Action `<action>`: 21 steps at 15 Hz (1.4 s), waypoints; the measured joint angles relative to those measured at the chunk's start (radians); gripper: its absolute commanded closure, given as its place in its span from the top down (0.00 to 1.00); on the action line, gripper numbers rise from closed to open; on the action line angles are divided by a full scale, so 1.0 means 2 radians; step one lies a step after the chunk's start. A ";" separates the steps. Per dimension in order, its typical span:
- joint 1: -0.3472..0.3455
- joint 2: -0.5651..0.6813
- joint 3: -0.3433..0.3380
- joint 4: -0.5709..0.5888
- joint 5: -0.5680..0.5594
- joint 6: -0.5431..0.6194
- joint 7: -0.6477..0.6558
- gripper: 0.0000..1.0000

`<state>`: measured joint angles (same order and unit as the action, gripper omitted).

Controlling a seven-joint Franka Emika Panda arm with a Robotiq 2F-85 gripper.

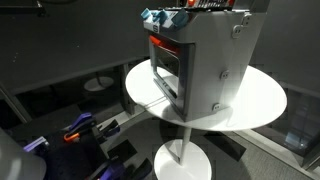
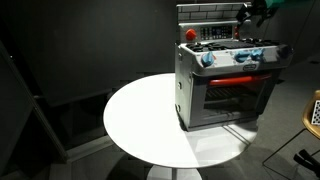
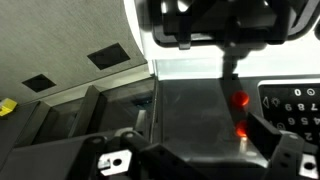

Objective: Press the top right orange button on the stove

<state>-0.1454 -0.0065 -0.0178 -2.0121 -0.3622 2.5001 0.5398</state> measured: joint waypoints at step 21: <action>0.019 -0.030 -0.011 0.018 0.075 -0.165 -0.040 1.00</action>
<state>-0.1083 -0.0672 -0.0403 -1.9764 -0.2116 2.1699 0.4596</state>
